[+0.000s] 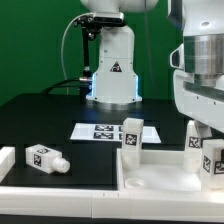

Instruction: Assemble square table

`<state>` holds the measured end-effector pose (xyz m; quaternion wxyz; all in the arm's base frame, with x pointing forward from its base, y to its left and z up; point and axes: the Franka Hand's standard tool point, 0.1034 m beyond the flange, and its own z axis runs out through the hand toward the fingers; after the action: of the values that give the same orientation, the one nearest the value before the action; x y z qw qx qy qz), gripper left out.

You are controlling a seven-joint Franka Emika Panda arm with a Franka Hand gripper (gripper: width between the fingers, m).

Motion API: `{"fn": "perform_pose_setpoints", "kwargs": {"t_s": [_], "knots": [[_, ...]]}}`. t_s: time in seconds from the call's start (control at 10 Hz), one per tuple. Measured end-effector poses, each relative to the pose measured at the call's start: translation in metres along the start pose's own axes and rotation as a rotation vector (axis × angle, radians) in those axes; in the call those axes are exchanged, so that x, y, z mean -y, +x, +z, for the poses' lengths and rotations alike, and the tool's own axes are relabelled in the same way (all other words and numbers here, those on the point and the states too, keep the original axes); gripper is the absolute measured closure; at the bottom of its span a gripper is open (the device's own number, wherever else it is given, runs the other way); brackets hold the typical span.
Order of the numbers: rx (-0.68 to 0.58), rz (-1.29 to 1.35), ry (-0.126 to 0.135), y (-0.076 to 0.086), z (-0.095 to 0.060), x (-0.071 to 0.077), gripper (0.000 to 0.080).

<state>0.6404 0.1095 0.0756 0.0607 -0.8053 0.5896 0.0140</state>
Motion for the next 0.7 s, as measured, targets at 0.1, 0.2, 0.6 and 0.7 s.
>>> {"fn": "perform_pose_setpoints", "kwargs": {"t_s": [0.1, 0.2, 0.6, 0.7], "knots": [[0.000, -0.101, -0.008, 0.0001, 0.0038, -0.0019, 0.0195], [-0.003, -0.248, -0.019, -0.0023, 0.0028, -0.0012, 0.0195], [-0.004, -0.541, -0.020, -0.0013, 0.0027, -0.0007, 0.0150], [-0.014, -0.677, -0.024, -0.0008, 0.0024, 0.0001, 0.0150]]}}
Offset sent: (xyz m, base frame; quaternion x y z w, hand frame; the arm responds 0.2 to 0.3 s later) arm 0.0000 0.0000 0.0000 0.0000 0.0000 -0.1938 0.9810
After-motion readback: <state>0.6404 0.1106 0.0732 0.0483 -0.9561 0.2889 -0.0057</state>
